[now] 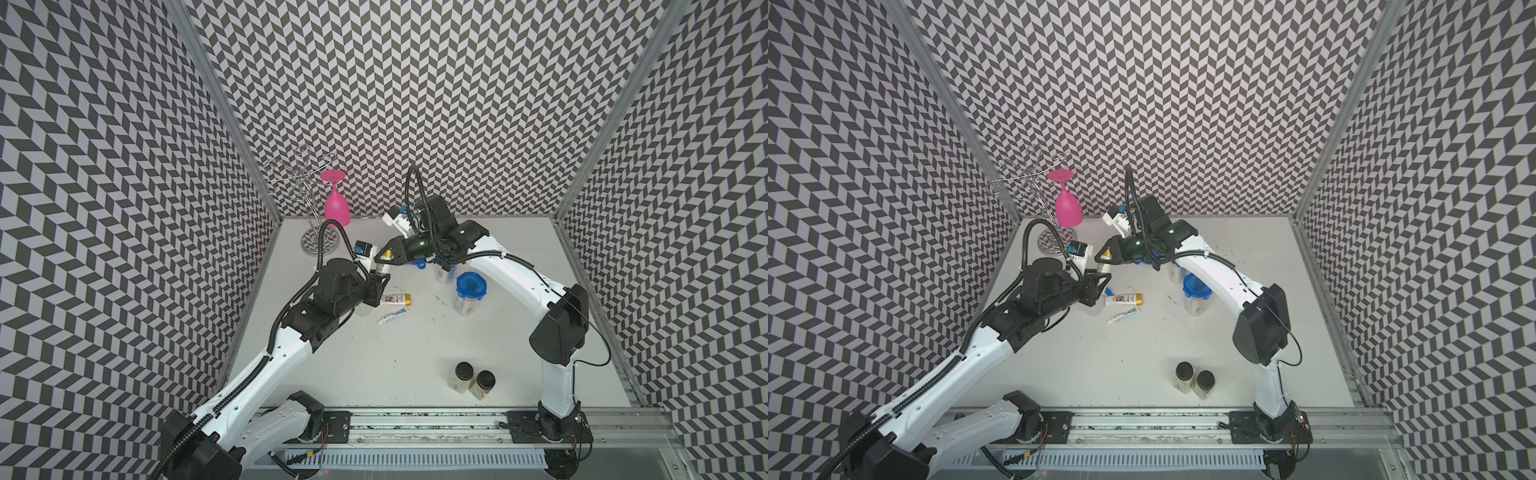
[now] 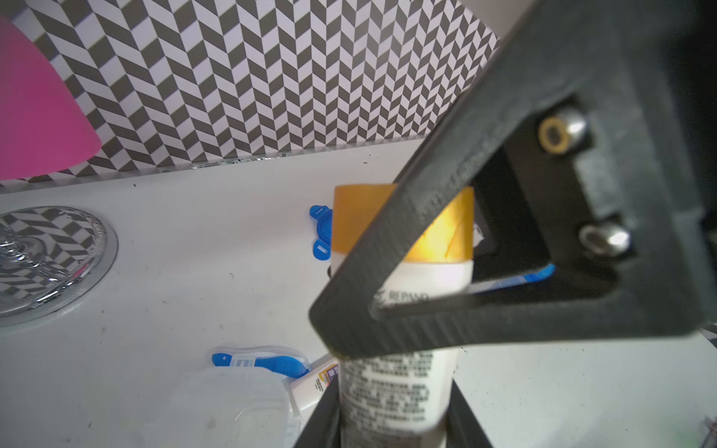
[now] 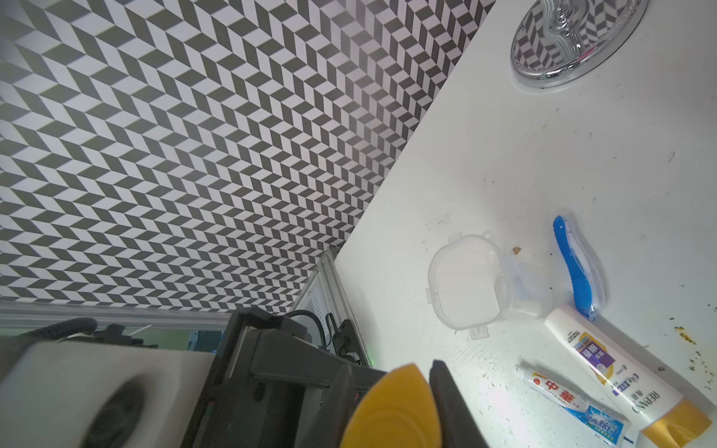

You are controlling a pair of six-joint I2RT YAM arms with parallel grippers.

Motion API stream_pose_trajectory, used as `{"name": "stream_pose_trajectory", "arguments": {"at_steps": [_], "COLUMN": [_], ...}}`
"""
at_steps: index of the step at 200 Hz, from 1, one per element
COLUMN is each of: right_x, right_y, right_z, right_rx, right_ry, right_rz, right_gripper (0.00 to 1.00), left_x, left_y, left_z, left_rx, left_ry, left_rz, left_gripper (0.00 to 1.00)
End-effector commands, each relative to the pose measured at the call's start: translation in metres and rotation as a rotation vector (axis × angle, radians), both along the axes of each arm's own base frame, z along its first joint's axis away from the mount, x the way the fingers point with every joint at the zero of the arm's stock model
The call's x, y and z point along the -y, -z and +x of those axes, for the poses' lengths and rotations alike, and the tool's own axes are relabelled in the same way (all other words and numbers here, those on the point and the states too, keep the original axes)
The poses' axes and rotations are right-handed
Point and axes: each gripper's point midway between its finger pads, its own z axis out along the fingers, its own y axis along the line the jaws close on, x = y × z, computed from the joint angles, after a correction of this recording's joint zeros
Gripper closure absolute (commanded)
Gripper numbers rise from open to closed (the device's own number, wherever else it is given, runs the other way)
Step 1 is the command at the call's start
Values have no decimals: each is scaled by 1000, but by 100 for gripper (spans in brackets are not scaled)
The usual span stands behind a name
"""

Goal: Pack away toiletry kits
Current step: Place the toiletry item into the container.

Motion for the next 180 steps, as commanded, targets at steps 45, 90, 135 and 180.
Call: {"name": "stream_pose_trajectory", "arguments": {"at_steps": [45, 90, 135, 180], "right_x": [-13, -49, -53, -53], "right_y": [-31, -49, -29, 3], "right_z": [16, 18, 29, 32], "right_rx": [200, 442, 545, 557], "right_ry": [43, 30, 111, 119], "right_rz": [51, 69, -9, -16], "right_gripper": [100, 100, 100, 100], "left_x": [-35, -98, -150, -157], "left_y": [-2, 2, -10, -31], "left_z": [-2, -16, -16, -7], "left_rx": [-59, -209, -184, -164], "left_ry": [-136, -341, -535, -548], "left_rz": [-71, -209, -246, -292], "left_gripper": [3, 0, 0, 0]}}
